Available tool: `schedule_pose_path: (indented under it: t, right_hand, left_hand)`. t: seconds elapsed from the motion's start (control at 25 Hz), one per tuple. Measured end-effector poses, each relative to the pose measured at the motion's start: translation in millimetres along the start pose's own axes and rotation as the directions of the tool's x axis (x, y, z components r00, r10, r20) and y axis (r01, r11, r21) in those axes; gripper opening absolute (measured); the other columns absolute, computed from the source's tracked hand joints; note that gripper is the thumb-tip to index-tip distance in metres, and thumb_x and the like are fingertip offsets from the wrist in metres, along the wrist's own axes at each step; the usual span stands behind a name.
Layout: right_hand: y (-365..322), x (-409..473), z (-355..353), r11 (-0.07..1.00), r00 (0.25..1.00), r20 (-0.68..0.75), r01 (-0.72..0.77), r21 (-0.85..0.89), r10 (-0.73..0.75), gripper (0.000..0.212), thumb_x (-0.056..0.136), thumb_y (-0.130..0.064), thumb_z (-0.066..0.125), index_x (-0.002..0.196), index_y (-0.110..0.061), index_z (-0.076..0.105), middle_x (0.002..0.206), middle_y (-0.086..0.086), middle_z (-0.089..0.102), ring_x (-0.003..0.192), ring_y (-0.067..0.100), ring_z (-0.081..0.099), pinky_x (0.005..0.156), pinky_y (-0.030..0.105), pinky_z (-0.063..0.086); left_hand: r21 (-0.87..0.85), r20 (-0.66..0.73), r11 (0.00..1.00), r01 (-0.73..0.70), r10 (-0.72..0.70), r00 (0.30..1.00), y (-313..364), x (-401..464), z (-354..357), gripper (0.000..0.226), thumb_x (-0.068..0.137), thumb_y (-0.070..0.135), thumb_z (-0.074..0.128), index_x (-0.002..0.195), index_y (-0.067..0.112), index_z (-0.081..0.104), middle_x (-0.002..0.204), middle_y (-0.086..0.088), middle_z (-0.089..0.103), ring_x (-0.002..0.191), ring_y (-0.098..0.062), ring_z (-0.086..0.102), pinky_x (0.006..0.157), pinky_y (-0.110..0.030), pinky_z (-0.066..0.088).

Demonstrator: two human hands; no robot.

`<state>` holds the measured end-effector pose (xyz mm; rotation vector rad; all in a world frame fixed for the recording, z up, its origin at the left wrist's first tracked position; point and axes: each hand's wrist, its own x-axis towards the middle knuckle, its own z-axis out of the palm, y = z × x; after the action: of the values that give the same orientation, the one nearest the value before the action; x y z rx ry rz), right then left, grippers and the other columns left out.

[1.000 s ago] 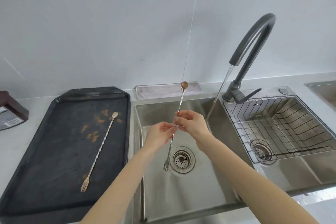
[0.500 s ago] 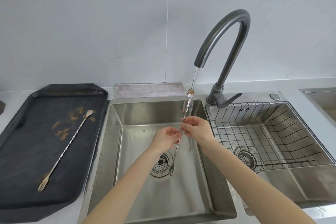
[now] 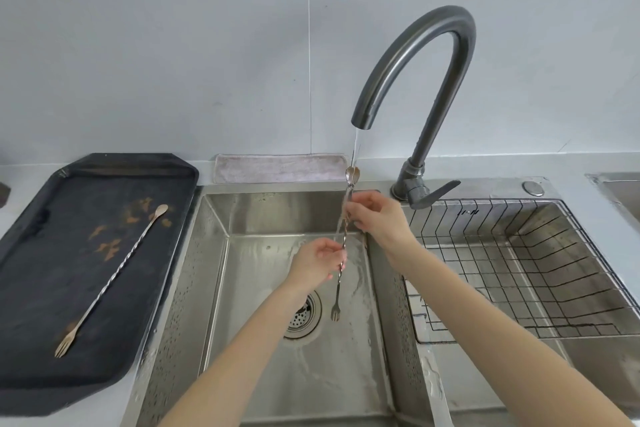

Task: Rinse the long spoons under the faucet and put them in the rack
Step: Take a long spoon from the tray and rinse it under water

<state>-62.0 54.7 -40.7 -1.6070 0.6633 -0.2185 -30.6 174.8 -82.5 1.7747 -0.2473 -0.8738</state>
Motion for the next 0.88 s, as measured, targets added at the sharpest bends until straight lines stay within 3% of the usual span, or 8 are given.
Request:
schedule_pose_path:
  t: [0.12, 0.28, 0.4, 0.52, 0.6, 0.68, 0.76, 0.88]
  right_hand:
    - [-19, 11, -6, 0.998, 1.000, 0.004, 0.021, 0.056, -0.021, 0.015, 0.085, -0.004, 0.058, 0.075, -0.015, 0.062, 0.068, 0.002, 0.060, 0.060, 0.015, 0.050, 0.060, 0.021, 0.043]
    - [-29, 16, -2, 0.989, 0.999, 0.000, 0.046, 0.137, -0.046, 0.012, 0.087, -0.009, 0.058, 0.098, -0.008, 0.063, 0.070, -0.001, 0.060, 0.058, 0.006, 0.057, 0.057, 0.013, 0.047]
    - [-29, 14, 6, 0.981, 0.997, -0.042, 0.076, 0.180, -0.070, 0.015, 0.092, -0.019, 0.052, 0.083, -0.018, 0.065, 0.068, -0.005, 0.059, 0.050, -0.007, 0.057, 0.050, 0.006, 0.044]
    - [-19, 13, 12, 0.976, 0.997, 0.000, 0.070, 0.206, -0.072, 0.015, 0.093, -0.016, 0.051, 0.092, -0.021, 0.065, 0.074, -0.007, 0.064, 0.063, -0.004, 0.060, 0.062, 0.007, 0.047]
    - [-15, 12, 12, 0.973, 0.998, 0.013, 0.064, 0.222, -0.069, 0.013, 0.090, -0.010, 0.054, 0.097, -0.015, 0.064, 0.075, -0.004, 0.064, 0.057, -0.006, 0.059, 0.056, 0.007, 0.045]
    - [-16, 10, 12, 0.969, 0.998, -0.022, 0.055, 0.241, -0.051, 0.009, 0.089, -0.014, 0.056, 0.087, -0.015, 0.064, 0.069, -0.004, 0.062, 0.053, -0.004, 0.057, 0.055, 0.013, 0.042]
    - [-19, 8, 11, 0.970, 0.996, -0.085, 0.049, 0.240, -0.029, 0.022, 0.092, -0.025, 0.052, 0.073, -0.021, 0.063, 0.062, -0.006, 0.059, 0.050, -0.003, 0.054, 0.053, 0.012, 0.040]
    - [-19, 8, 11, 0.971, 0.993, -0.098, 0.084, 0.223, -0.063, 0.025, 0.094, -0.026, 0.048, 0.078, -0.021, 0.067, 0.061, -0.009, 0.062, 0.049, -0.005, 0.057, 0.048, 0.008, 0.042]
  left_hand:
    - [0.055, -0.008, 0.998, -0.010, 0.010, 1.000, 2, 1, 0, 0.022, 0.088, 0.017, 0.055, 0.069, 0.027, 0.053, 0.072, 0.005, 0.059, 0.086, -0.014, 0.058, 0.059, -0.016, 0.040]
    - [0.157, -0.017, 0.986, -0.058, 0.061, 0.998, 4, 5, -3, 0.018, 0.088, 0.017, 0.055, 0.071, 0.025, 0.053, 0.088, 0.000, 0.063, 0.090, -0.015, 0.059, 0.055, -0.013, 0.044]
    - [0.170, -0.029, 0.982, -0.084, 0.090, 0.996, 1, 7, -5, 0.019, 0.087, 0.017, 0.057, 0.070, 0.027, 0.053, 0.087, 0.000, 0.063, 0.084, -0.016, 0.059, 0.057, -0.015, 0.045]
    - [0.175, -0.037, 0.981, -0.078, 0.086, 0.996, -3, 6, -9, 0.022, 0.087, 0.018, 0.057, 0.068, 0.028, 0.052, 0.084, -0.001, 0.063, 0.081, -0.017, 0.059, 0.059, -0.017, 0.044]
    - [0.183, -0.010, 0.980, -0.077, 0.080, 0.997, -5, 6, -9, 0.024, 0.087, 0.017, 0.057, 0.066, 0.028, 0.051, 0.078, 0.001, 0.062, 0.078, -0.018, 0.058, 0.060, -0.018, 0.043]
    - [0.183, 0.007, 0.980, -0.075, 0.075, 0.997, -6, 4, -9, 0.024, 0.087, 0.018, 0.057, 0.067, 0.029, 0.051, 0.074, 0.004, 0.061, 0.076, -0.018, 0.058, 0.062, -0.020, 0.044]
    - [0.183, 0.038, 0.979, -0.085, 0.079, 0.996, -6, 3, -8, 0.024, 0.088, 0.018, 0.057, 0.067, 0.029, 0.051, 0.071, 0.007, 0.059, 0.073, -0.015, 0.057, 0.064, -0.020, 0.044]
    - [0.224, 0.060, 0.969, -0.103, 0.092, 0.994, -7, 1, -6, 0.026, 0.089, 0.016, 0.054, 0.067, 0.029, 0.050, 0.069, 0.008, 0.059, 0.070, -0.015, 0.056, 0.069, -0.024, 0.047]
